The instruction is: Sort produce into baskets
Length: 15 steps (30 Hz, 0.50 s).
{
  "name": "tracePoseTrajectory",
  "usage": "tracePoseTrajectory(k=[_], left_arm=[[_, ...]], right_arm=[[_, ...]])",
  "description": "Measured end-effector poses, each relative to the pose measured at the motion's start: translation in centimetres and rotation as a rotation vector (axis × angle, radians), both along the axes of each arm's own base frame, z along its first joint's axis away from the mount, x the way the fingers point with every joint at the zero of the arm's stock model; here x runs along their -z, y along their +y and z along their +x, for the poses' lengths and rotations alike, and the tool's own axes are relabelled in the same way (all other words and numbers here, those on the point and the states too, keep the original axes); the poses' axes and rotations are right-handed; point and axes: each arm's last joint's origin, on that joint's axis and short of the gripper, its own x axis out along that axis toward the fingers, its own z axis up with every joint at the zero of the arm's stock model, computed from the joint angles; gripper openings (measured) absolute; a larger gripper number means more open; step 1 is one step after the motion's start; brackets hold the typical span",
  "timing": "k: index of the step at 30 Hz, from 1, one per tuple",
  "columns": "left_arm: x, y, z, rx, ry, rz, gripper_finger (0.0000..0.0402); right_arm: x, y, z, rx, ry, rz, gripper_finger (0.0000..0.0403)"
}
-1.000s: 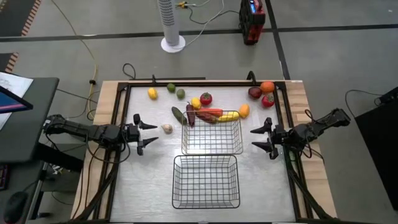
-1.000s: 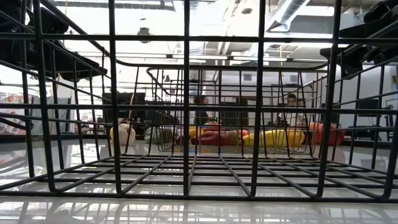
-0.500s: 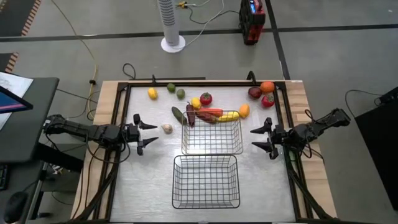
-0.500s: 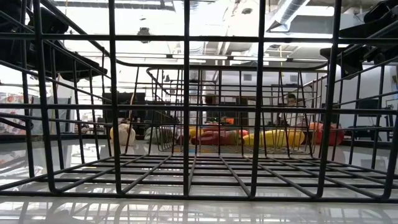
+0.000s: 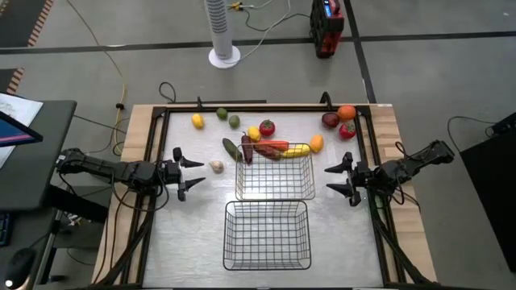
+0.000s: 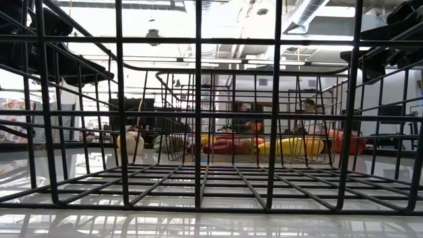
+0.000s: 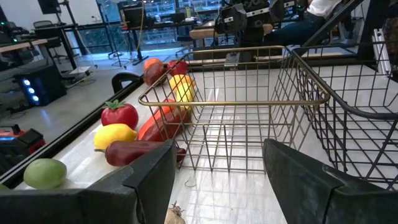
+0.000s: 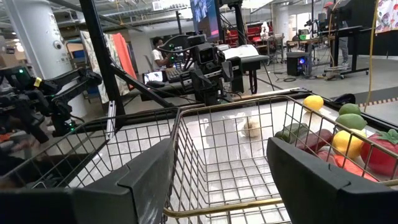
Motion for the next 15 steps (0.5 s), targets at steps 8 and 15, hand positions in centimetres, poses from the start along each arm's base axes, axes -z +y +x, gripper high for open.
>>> tracePoseTrajectory(k=[8,15], left_arm=[[0.0,0.0,0.0,0.0,0.0,0.0,0.023],[-0.08,0.0,0.01,0.001,-0.008,0.003,0.023]], right_arm=[[0.0,0.0,0.0,0.0,0.0,0.0,0.0285],[0.0,0.0,0.0,0.0,0.0,0.0,0.0285]])
